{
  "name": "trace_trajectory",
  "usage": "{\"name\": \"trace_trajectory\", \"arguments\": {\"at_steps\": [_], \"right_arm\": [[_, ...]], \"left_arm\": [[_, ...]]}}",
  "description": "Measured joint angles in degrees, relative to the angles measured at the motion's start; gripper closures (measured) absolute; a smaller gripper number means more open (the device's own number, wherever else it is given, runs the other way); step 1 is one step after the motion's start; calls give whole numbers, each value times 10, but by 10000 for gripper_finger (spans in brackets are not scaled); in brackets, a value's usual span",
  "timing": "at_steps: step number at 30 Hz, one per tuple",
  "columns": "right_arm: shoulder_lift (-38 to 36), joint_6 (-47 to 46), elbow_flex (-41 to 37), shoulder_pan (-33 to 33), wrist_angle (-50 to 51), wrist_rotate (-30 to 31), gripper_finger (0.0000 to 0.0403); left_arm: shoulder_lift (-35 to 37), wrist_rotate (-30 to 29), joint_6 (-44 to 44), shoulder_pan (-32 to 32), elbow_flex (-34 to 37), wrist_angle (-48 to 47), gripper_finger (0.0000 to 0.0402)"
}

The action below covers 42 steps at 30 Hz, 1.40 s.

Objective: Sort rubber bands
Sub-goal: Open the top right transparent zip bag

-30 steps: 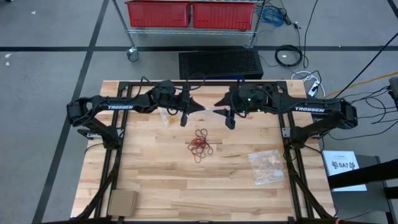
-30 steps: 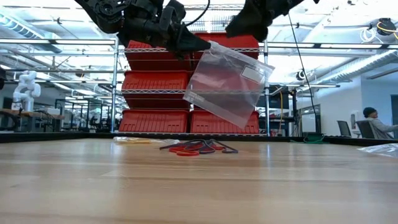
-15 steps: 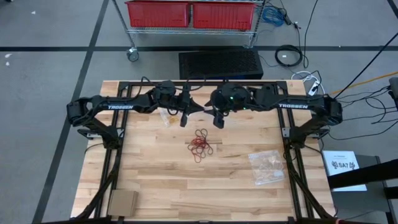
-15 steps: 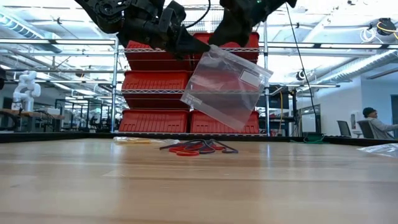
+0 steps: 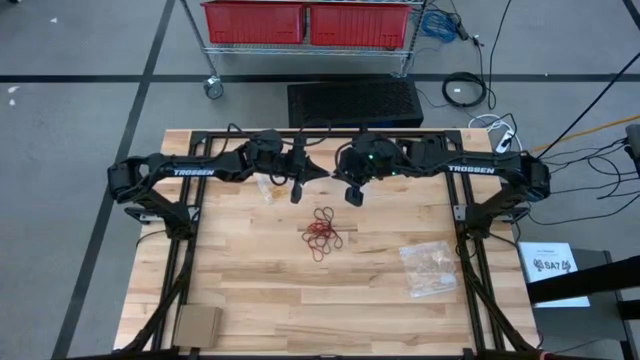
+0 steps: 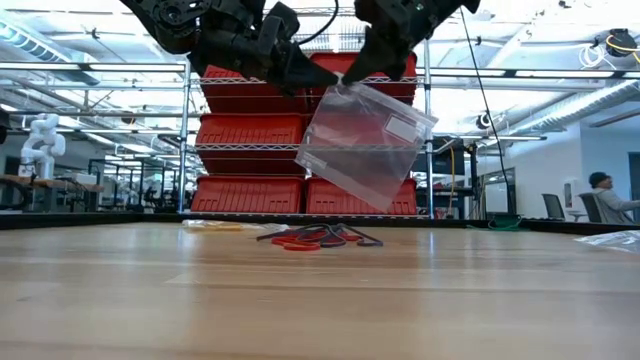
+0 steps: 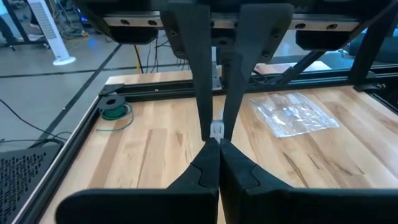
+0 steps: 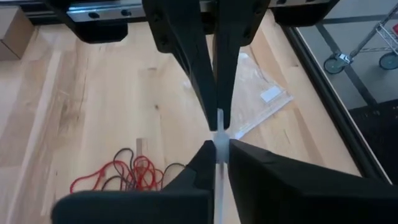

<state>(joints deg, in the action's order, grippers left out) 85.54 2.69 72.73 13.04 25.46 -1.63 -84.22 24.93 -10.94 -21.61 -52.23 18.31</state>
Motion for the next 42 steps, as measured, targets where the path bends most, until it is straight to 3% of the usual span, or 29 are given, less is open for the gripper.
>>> {"name": "trace_trajectory", "arguments": {"at_steps": [42], "right_arm": [[0,-63,0,0,257,20,392]], "left_arm": [[23,-17,-15,-13,0,-12,402]]}}
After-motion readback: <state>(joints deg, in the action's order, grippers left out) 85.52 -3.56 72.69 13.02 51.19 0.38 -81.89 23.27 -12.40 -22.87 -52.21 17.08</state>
